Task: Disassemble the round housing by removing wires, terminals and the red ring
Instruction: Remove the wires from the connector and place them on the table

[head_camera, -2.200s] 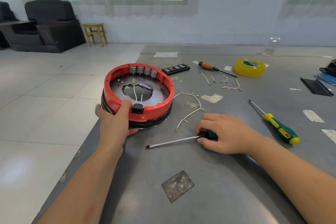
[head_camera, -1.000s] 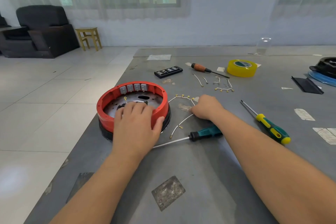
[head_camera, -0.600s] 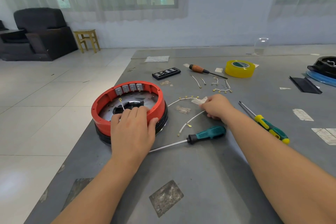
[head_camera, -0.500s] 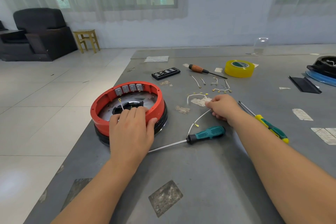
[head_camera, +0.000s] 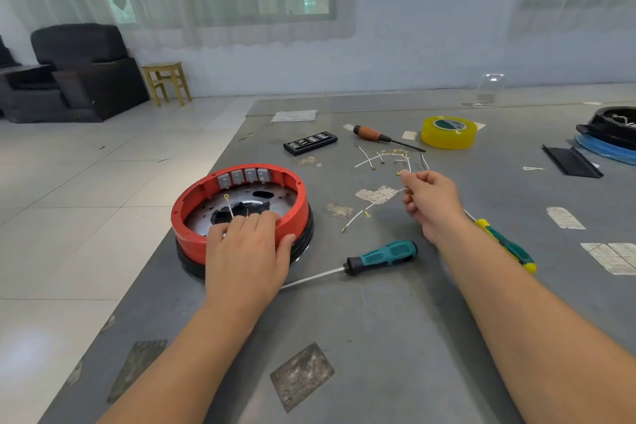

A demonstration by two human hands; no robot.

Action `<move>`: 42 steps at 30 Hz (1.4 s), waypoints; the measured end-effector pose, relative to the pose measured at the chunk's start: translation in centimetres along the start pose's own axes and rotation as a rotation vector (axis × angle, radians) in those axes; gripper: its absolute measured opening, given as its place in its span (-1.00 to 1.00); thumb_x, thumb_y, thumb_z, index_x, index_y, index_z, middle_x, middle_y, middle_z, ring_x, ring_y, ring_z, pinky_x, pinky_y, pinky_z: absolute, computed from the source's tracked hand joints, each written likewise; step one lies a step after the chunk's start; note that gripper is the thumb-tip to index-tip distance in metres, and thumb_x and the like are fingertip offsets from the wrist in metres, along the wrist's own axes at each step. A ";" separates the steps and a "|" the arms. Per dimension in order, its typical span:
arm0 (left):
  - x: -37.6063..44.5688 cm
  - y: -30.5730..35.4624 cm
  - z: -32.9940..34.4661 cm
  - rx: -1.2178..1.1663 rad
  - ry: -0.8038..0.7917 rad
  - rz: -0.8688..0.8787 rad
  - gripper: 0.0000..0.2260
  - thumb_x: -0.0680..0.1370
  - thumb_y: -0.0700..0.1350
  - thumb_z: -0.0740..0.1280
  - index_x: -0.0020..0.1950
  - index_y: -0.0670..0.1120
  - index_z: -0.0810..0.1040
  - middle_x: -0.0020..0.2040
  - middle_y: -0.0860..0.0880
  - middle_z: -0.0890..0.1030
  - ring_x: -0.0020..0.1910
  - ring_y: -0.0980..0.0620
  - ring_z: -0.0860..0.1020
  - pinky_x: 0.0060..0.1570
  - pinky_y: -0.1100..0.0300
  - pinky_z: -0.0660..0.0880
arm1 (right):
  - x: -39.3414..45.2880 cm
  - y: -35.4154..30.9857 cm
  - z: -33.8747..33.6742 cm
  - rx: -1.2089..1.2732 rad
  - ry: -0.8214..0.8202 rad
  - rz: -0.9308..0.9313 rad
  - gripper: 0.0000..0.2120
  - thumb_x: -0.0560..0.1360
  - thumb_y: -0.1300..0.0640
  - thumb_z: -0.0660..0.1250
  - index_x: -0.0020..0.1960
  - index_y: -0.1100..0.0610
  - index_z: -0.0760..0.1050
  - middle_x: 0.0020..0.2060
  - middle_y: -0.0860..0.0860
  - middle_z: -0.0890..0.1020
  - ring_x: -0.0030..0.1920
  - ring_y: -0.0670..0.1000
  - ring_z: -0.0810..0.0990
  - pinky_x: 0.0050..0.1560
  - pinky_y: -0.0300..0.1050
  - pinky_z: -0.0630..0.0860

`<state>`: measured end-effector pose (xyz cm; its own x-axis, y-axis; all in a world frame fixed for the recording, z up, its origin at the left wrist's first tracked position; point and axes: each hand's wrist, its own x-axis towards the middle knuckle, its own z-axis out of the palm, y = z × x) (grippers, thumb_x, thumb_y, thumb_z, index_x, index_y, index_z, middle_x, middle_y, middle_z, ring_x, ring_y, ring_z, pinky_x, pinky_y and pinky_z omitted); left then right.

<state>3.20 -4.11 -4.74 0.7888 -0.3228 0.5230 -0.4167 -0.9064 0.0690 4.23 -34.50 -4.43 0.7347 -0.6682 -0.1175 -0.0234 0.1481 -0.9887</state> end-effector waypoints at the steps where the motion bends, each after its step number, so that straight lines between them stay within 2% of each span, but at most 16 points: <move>1: 0.0 0.0 -0.1 0.000 0.013 -0.003 -0.73 0.62 0.14 0.32 0.19 0.00 0.60 0.03 0.01 0.67 0.08 -0.08 0.61 0.12 -0.03 0.38 | -0.2 -0.4 0.1 0.066 -0.014 0.011 -0.86 0.57 0.06 0.46 -0.05 0.12 0.56 -0.44 -0.04 0.55 -0.43 -0.09 0.48 -0.45 -0.27 0.45; 4: 0.1 1.0 -0.9 -0.081 0.139 0.033 -0.74 0.61 0.04 0.35 0.17 -0.10 0.65 0.12 -0.08 0.65 0.17 -0.20 0.55 0.17 -0.11 0.42 | -1.0 -1.5 0.5 0.279 -0.070 0.039 -0.87 0.58 0.11 0.46 -0.05 0.13 0.54 -0.46 -0.05 0.56 -0.45 -0.11 0.51 -0.45 -0.30 0.48; 6: 0.3 2.2 -1.4 -0.210 0.228 0.180 -0.80 0.59 -0.04 0.37 0.10 -0.14 0.66 0.07 -0.10 0.64 0.13 -0.20 0.53 0.17 -0.07 0.45 | -1.6 -2.1 1.0 0.411 -0.099 0.044 -0.88 0.58 0.15 0.45 -0.05 0.14 0.52 -0.43 -0.02 0.57 -0.44 -0.10 0.52 -0.43 -0.30 0.50; 8: 0.7 3.8 -1.9 -0.406 0.139 0.316 -0.86 0.63 -0.07 0.36 0.06 -0.10 0.67 0.02 -0.03 0.64 0.08 -0.07 0.54 0.17 0.09 0.44 | -2.5 -2.6 1.8 0.518 -0.134 0.043 -0.87 0.58 0.18 0.44 -0.05 0.15 0.49 -0.40 0.01 0.58 -0.42 -0.09 0.56 -0.37 -0.29 0.55; 9: 0.9 4.7 -2.0 -0.526 0.042 0.312 -0.86 0.64 -0.05 0.36 0.09 -0.06 0.67 0.02 0.03 0.64 0.06 0.04 0.55 0.15 0.19 0.44 | -2.9 -2.6 2.2 0.570 -0.162 0.045 -0.86 0.58 0.20 0.44 -0.05 0.16 0.47 -0.38 0.02 0.59 -0.40 -0.08 0.59 -0.34 -0.29 0.58; 11: 1.7 6.4 -1.9 -0.802 -0.149 0.154 -0.87 0.66 -0.01 0.36 0.14 0.05 0.68 0.04 0.14 0.67 0.03 0.23 0.59 0.08 0.37 0.48 | -3.9 -2.3 3.1 0.635 -0.239 0.060 -0.84 0.57 0.25 0.43 -0.04 0.18 0.44 -0.34 0.06 0.62 -0.34 -0.04 0.66 -0.28 -0.26 0.63; 12: 2.3 7.2 -1.7 -0.971 -0.241 0.026 -0.89 0.67 -0.01 0.35 0.11 0.09 0.68 0.03 0.13 0.69 -0.01 0.24 0.62 0.06 0.36 0.53 | -4.4 -2.0 3.5 0.633 -0.284 0.067 -0.84 0.57 0.26 0.43 -0.04 0.19 0.44 -0.33 0.08 0.64 -0.31 -0.02 0.69 -0.26 -0.24 0.64; 14: 3.6 8.6 -1.4 -1.309 -0.357 -0.267 -0.87 0.68 -0.03 0.33 0.02 0.06 0.67 0.01 0.00 0.71 -0.11 0.13 0.67 0.01 0.21 0.63 | -5.2 -1.6 4.1 0.599 -0.357 0.070 -0.84 0.56 0.27 0.44 -0.05 0.20 0.45 -0.30 0.11 0.67 -0.27 0.01 0.71 -0.25 -0.22 0.65; 17: 5.0 9.7 -0.6 -1.576 -0.278 -0.570 -0.80 0.70 -0.05 0.32 -0.04 -0.11 0.64 -0.09 -0.11 0.67 -0.15 0.00 0.64 -0.10 0.18 0.64 | -5.9 -1.5 4.6 0.510 -0.412 0.059 -0.85 0.54 0.24 0.46 -0.09 0.16 0.49 -0.20 0.10 0.72 -0.23 0.00 0.71 -0.22 -0.19 0.63; 20: 4.9 9.7 0.1 -1.607 -0.157 -0.639 -0.86 0.70 -0.09 0.32 0.03 -0.12 0.61 -0.14 -0.10 0.67 -0.18 0.01 0.66 -0.15 0.22 0.66 | -6.3 -1.5 5.0 0.362 -0.455 0.060 -0.87 0.53 0.15 0.49 -0.11 0.12 0.54 -0.12 0.05 0.73 -0.16 -0.02 0.68 -0.20 -0.19 0.52; 26: 5.3 9.1 0.0 -1.874 -0.168 -0.710 -0.92 0.69 -0.21 0.32 0.06 -0.20 0.59 -0.04 -0.18 0.70 -0.13 0.03 0.67 -0.03 0.20 0.64 | -7.3 -1.3 5.7 0.361 -0.603 0.136 -0.78 0.36 0.07 0.58 -0.16 0.08 0.54 -0.17 0.06 0.69 -0.23 -0.05 0.61 -0.18 -0.22 0.55; 30: 5.8 8.3 -0.2 -1.830 -0.127 -0.710 -0.97 0.66 -0.29 0.34 0.04 -0.24 0.56 -0.23 -0.10 0.69 -0.27 0.07 0.67 -0.19 0.25 0.63 | -7.0 -1.6 5.1 0.382 -0.661 0.143 -0.83 0.38 0.14 0.56 -0.11 0.10 0.60 -0.15 0.07 0.71 -0.20 -0.03 0.65 -0.16 -0.21 0.61; 33: 6.3 7.0 -0.4 -1.559 -0.083 -0.668 -0.93 0.63 -0.27 0.33 -0.01 -0.23 0.59 -0.31 -0.06 0.68 -0.38 0.11 0.63 -0.31 0.29 0.57 | -6.1 -2.1 4.3 0.436 -0.567 0.142 -0.75 0.37 0.18 0.57 0.01 0.13 0.61 -0.10 0.08 0.70 -0.22 -0.01 0.67 -0.18 -0.18 0.63; 36: 6.5 5.7 -0.7 -1.286 -0.082 -0.588 -0.89 0.60 -0.19 0.36 -0.09 -0.15 0.65 -0.35 -0.01 0.68 -0.44 0.19 0.57 -0.37 0.30 0.54 | -4.9 -2.3 3.2 0.460 -0.494 0.136 -0.79 0.50 0.25 0.49 0.10 0.18 0.58 -0.10 0.12 0.72 -0.21 0.00 0.69 -0.12 -0.16 0.67; 40: 6.7 4.5 -1.7 -0.978 -0.093 -0.436 -0.84 0.57 -0.07 0.37 -0.19 0.00 0.67 -0.35 0.04 0.68 -0.34 0.10 0.62 -0.18 0.16 0.58 | -4.0 -2.4 2.0 0.322 -0.454 0.092 -0.80 0.54 0.28 0.44 0.16 0.23 0.58 -0.09 0.15 0.73 -0.15 0.05 0.72 -0.11 -0.11 0.67; 42: 6.8 4.1 -2.2 -0.816 -0.075 -0.377 -0.83 0.58 -0.05 0.35 -0.17 0.02 0.68 -0.35 0.09 0.66 -0.25 0.17 0.61 -0.24 0.30 0.44 | -3.8 -2.4 1.6 0.263 -0.474 0.081 -0.80 0.54 0.29 0.44 0.17 0.24 0.59 -0.12 0.13 0.72 -0.16 0.05 0.72 -0.13 -0.13 0.66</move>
<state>5.87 -9.42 0.98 0.9535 -0.0867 0.2886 -0.2931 -0.4895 0.8213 2.63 -31.13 -1.42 0.9640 -0.2542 -0.0777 0.0327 0.4036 -0.9143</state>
